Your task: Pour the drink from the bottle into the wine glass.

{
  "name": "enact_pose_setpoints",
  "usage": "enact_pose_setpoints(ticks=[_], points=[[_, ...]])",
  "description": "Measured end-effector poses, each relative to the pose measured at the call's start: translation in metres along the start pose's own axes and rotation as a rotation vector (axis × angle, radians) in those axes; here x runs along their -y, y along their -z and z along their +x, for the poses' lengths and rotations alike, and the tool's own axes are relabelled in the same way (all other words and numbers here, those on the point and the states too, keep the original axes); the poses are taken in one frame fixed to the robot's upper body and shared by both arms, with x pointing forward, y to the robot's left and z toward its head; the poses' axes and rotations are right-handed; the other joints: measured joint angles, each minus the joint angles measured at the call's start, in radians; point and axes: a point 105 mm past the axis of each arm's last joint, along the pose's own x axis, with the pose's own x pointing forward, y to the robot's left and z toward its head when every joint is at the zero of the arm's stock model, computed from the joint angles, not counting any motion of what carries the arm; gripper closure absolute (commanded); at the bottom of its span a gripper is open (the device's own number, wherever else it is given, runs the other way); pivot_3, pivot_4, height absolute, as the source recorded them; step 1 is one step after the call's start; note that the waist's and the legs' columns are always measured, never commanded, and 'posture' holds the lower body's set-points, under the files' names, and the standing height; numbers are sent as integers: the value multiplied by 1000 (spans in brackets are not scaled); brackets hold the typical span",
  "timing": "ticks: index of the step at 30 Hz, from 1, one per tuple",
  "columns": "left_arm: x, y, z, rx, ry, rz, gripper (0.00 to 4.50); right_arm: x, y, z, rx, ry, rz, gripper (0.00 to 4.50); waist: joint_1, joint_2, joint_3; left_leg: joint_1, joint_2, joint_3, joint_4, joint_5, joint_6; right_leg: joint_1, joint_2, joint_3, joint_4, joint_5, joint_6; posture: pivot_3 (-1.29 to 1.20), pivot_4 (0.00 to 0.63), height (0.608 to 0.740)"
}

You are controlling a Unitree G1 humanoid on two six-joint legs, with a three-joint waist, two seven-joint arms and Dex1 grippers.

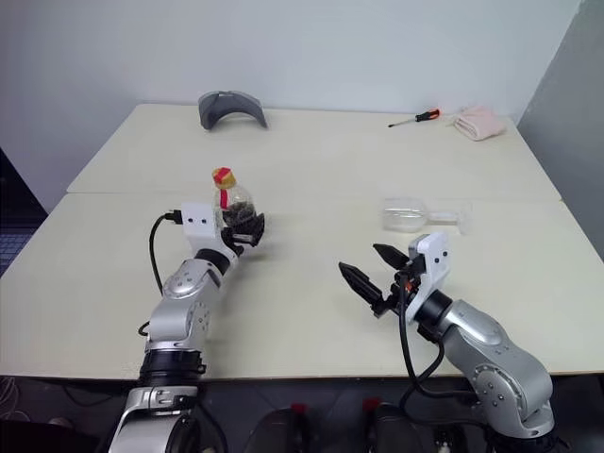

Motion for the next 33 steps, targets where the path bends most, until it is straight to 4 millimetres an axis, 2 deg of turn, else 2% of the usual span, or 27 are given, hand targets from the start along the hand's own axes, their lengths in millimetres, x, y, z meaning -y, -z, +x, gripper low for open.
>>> enact_pose_setpoints(ticks=[17,33], points=[[4,-10,18,30,63,1,0,2,7,-3,-20,24,-6,42,0,0,0,0,0,0,0,0,0,0,0,0,0,0,0,0,150,740],[-4,-16,22,38,81,-4,0,4,7,-4,-23,30,-15,42,-1,0,0,0,0,0,0,0,0,0,0,0,0,0,0,0,150,740]])
